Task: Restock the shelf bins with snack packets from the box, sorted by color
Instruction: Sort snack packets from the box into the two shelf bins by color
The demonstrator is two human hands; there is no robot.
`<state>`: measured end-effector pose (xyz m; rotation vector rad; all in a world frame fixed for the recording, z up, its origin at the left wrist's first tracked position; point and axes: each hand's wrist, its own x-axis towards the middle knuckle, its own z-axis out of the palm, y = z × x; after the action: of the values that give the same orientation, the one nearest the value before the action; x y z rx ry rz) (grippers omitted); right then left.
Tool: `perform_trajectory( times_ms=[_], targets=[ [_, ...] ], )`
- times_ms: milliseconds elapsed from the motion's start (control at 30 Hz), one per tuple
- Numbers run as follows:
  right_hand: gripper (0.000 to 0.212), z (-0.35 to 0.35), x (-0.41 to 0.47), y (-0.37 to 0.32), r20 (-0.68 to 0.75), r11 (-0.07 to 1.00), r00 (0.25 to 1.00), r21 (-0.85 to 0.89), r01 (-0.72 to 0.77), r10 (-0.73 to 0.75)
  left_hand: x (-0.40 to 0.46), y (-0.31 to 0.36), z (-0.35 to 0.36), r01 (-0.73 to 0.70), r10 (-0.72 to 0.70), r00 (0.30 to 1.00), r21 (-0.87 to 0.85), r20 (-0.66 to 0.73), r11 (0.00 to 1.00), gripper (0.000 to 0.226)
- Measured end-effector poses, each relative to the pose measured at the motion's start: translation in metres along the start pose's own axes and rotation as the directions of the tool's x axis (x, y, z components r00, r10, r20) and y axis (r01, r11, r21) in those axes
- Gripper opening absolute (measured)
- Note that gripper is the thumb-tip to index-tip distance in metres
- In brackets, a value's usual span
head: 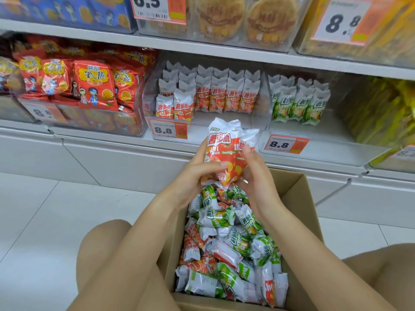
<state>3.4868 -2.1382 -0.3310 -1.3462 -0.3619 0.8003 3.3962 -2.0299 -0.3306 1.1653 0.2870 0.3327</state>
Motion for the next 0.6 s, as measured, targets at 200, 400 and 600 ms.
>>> perform_trajectory(
  times_ms=[200,400,600],
  targets=[
    [0.065,0.008,0.022,-0.033,0.117,0.997,0.993,-0.074,0.006,0.003,0.012,0.017,0.004,-0.037,0.026,0.999,0.276,0.046,0.96,0.065],
    [0.072,0.005,0.06,-0.05,0.226,0.98,0.973,-0.199,-0.003,0.049,0.042,0.033,-0.003,-0.103,0.076,0.994,0.442,0.078,0.891,0.076],
    [0.067,0.011,0.115,-0.055,0.257,0.998,0.965,-0.036,-0.046,0.054,0.067,0.045,-0.038,-0.025,0.055,0.998,0.593,-0.033,0.805,0.096]
  ],
)
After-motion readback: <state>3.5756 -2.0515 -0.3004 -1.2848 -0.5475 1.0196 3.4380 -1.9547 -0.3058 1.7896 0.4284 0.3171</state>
